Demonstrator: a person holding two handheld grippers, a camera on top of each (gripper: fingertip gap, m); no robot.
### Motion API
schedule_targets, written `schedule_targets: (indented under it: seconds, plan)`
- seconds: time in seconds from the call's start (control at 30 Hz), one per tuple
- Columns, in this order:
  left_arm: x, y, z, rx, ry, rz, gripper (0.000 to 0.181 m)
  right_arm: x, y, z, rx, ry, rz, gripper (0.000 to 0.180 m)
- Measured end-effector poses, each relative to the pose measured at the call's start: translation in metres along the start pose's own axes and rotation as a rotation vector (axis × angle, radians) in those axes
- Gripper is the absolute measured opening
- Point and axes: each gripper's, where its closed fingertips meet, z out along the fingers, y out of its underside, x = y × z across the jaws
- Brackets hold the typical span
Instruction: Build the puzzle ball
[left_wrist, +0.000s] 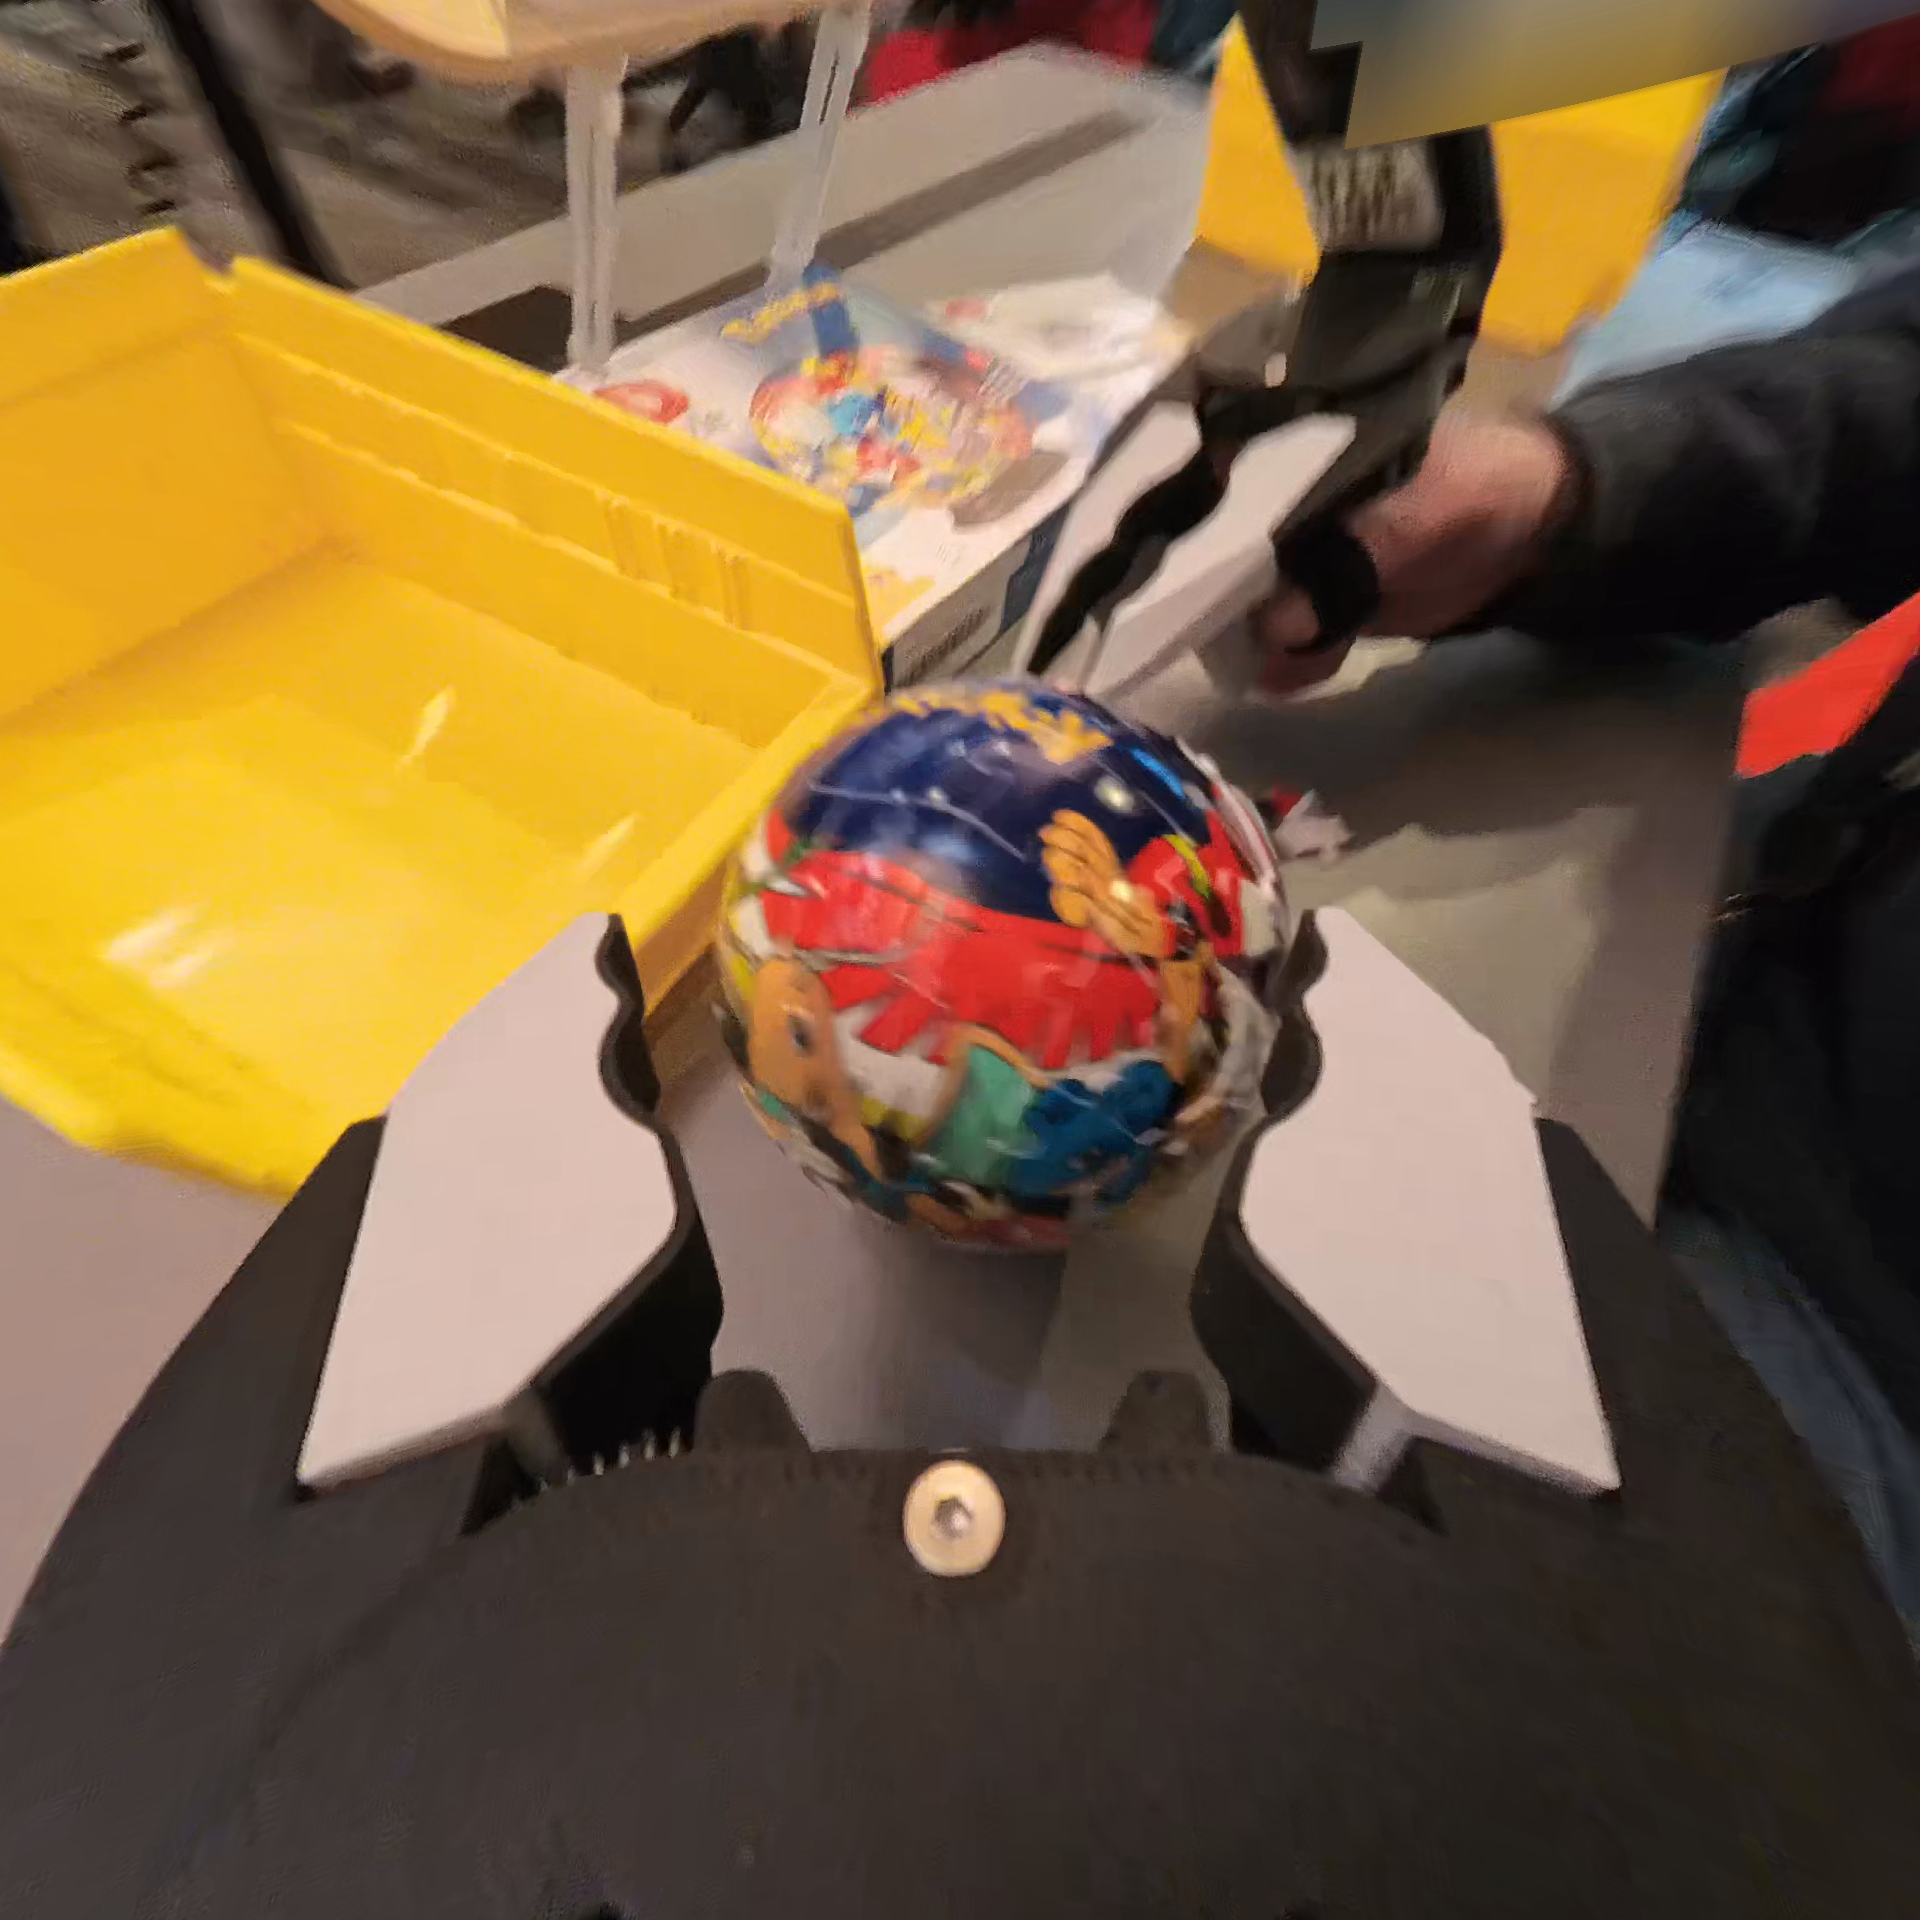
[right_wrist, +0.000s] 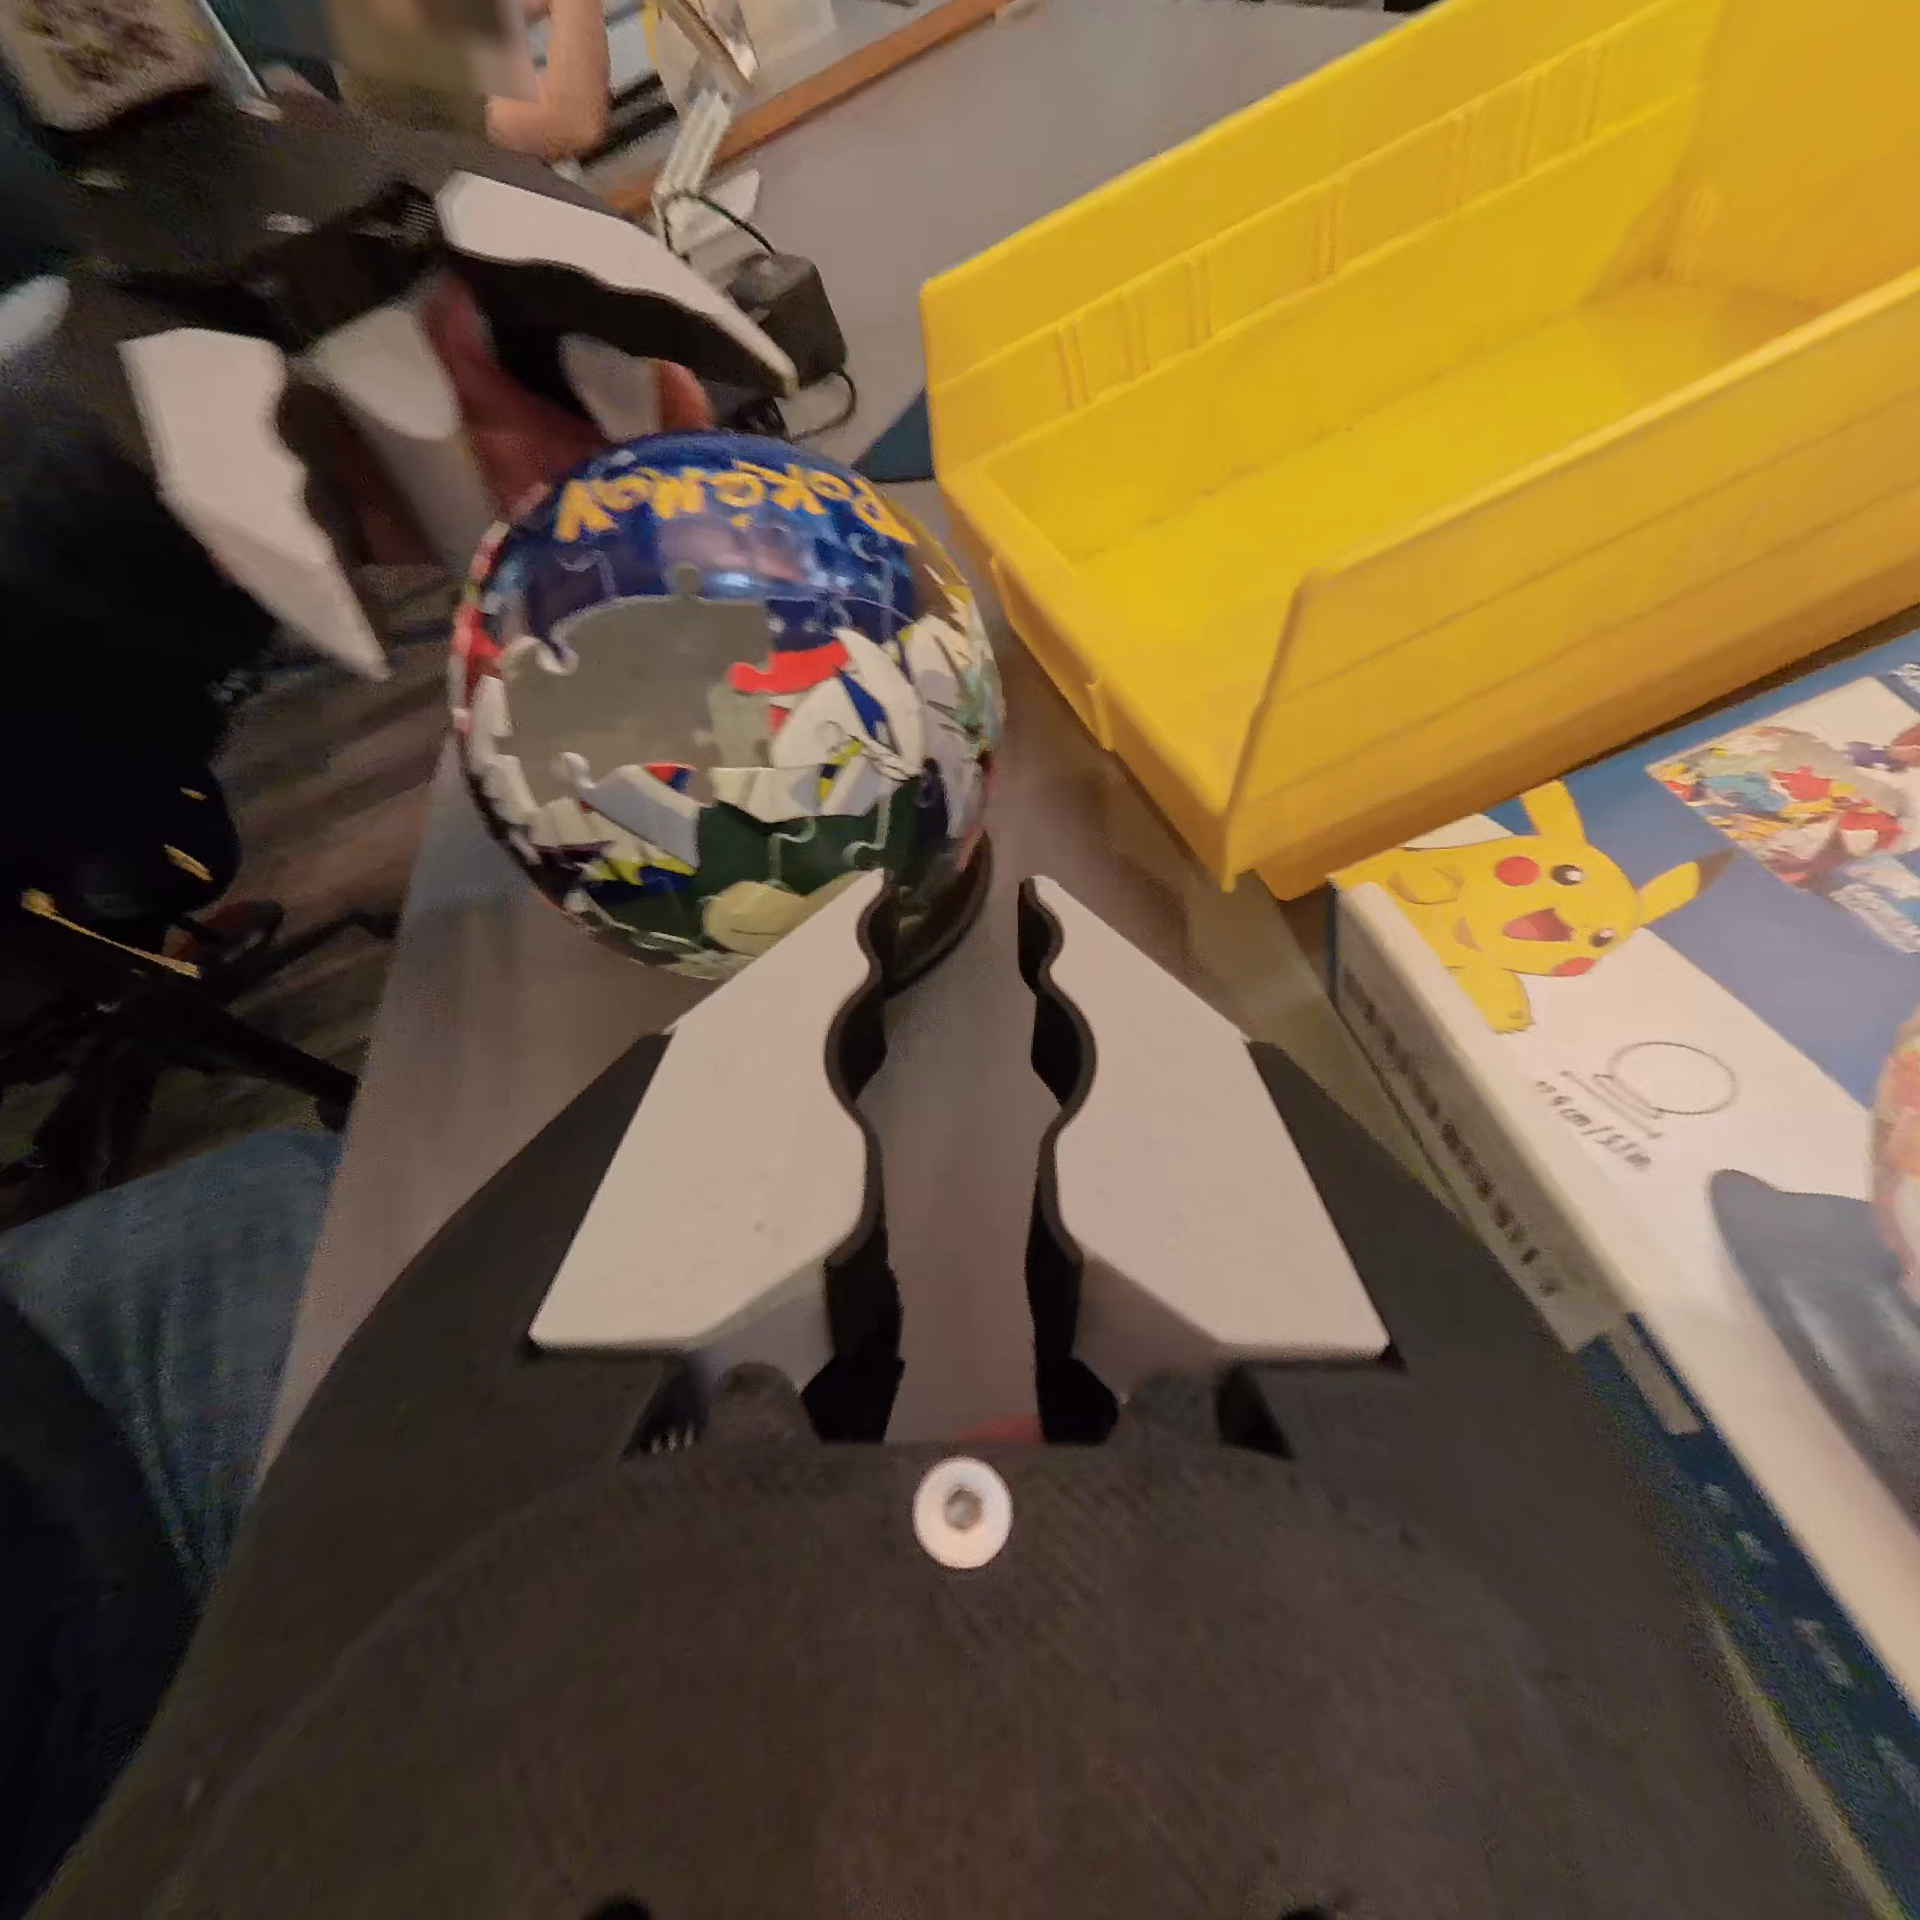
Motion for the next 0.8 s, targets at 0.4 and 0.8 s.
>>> schedule_targets:
  seconds: [0.4, 0.8]
  plan:
    - [0.011, 0.03, 0.013, -0.132, -0.273, 0.06, 0.117, -0.013, 0.037, 0.038, -0.286, -0.206, -0.223, 0.045]
    - [0.011, 0.023, 0.012, 0.029, -0.014, -0.004, 0.116, -0.045, 0.034, 0.023, -0.315, -0.199, -0.256, 0.044]
